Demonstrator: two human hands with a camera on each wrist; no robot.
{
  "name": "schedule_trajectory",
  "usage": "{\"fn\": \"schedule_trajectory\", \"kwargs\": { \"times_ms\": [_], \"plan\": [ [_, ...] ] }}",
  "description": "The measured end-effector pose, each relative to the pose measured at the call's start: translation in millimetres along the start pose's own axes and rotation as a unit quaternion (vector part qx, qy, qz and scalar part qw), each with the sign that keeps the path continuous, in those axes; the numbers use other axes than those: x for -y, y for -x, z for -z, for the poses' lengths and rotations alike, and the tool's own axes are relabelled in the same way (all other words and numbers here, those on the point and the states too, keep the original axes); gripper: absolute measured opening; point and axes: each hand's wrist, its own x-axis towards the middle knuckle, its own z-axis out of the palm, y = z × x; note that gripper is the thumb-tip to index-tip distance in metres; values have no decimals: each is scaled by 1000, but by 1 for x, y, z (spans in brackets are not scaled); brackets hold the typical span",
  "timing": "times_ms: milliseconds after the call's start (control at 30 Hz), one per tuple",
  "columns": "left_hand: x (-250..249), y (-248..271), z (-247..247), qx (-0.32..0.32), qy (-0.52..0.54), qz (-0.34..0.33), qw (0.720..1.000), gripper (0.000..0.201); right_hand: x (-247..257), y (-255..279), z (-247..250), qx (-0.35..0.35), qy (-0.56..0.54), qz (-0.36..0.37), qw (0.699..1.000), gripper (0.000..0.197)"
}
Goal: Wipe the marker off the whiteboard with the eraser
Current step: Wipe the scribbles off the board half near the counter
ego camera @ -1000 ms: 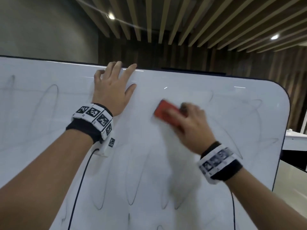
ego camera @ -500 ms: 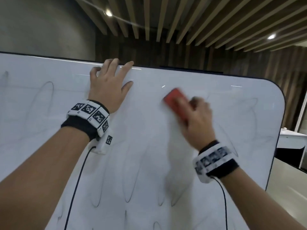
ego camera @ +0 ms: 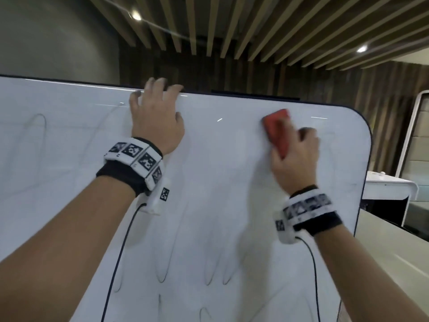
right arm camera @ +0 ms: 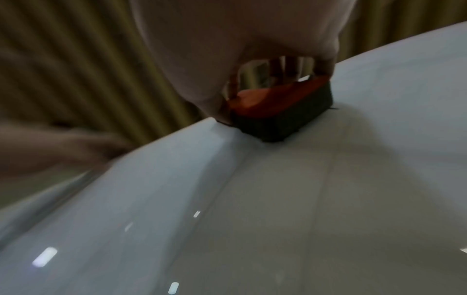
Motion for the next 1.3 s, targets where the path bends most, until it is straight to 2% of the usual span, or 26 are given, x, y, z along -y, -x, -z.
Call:
{"fn": "schedule_trajectory", "kwargs": {
  "times_ms": [67,100,133,167,233,300,333,367,400,467,500,533,567,600,667,733,800,833,933,1000,1033,1067,1167,1200,1233,1300],
  "plan": [
    [-20,4,-6,20,-1,-45,999,60,-21,-23,8,-40,-13,-116,992,67],
    [-28,6,-9,28,-3,-54,998,61,-20,-23,6,-48,-14,-139,989,67],
    [-33,7,-12,30,-5,-55,998,61,-12,-17,1,-49,-14,-132,990,66],
    [-35,7,-14,27,-9,-51,998,61,2,-4,-7,-39,-20,-97,994,65],
    [-33,7,-17,15,-29,-49,998,61,30,35,-23,25,-26,31,999,60],
    [-28,7,-19,5,-46,-59,997,61,38,66,-29,96,5,167,981,55],
    [-26,8,-19,5,-51,-63,997,61,30,64,-25,104,25,201,974,54],
    [-26,8,-19,7,-54,-65,996,61,17,51,-20,89,39,199,975,55],
    [-27,8,-19,12,-57,-64,996,61,4,36,-16,52,48,159,985,57],
    [-28,7,-19,18,-65,-61,996,61,-16,1,-6,-29,54,0,998,60],
    [-28,7,-18,19,-68,-59,996,61,-20,-11,-3,-53,43,-80,994,61],
    [-29,7,-18,19,-68,-58,996,61,-17,-16,-5,-63,36,-131,989,61],
    [-29,8,-18,19,-67,-56,996,61,-6,-13,-9,-63,36,-142,987,61],
    [-29,8,-18,19,-66,-56,996,60,8,-1,-15,-52,36,-114,991,60],
    [-29,8,-19,20,-67,-57,996,60,34,38,-27,1,12,13,1000,57],
    [-28,8,-19,18,-65,-56,996,60,39,77,-31,73,7,133,988,54],
    [-27,9,-19,17,-67,-58,996,61,16,82,-24,95,22,166,981,57],
    [-28,9,-19,18,-69,-58,996,61,3,73,-19,77,25,136,987,60],
    [-28,9,-19,18,-71,-58,996,60,-26,26,0,-16,19,-40,999,62],
    [-28,10,-19,13,-70,-53,996,60,-26,-4,6,-26,8,-106,994,60],
    [-29,10,-20,11,-69,-52,996,60,-19,-11,6,-16,3,-97,995,60],
    [-30,11,-20,8,-66,-51,996,60,-11,-13,5,0,-1,-56,998,58],
    [-30,12,-21,-3,-55,-48,997,59,-14,0,6,65,25,105,992,54],
    [-30,13,-21,-6,-53,-49,997,59,-28,5,9,65,32,104,992,55],
    [-30,12,-21,-6,-51,-48,998,59,-44,10,14,47,30,61,997,57],
    [-31,11,-22,-3,-48,-44,998,59,-73,16,24,-22,-6,-111,994,64]
  ]
}}
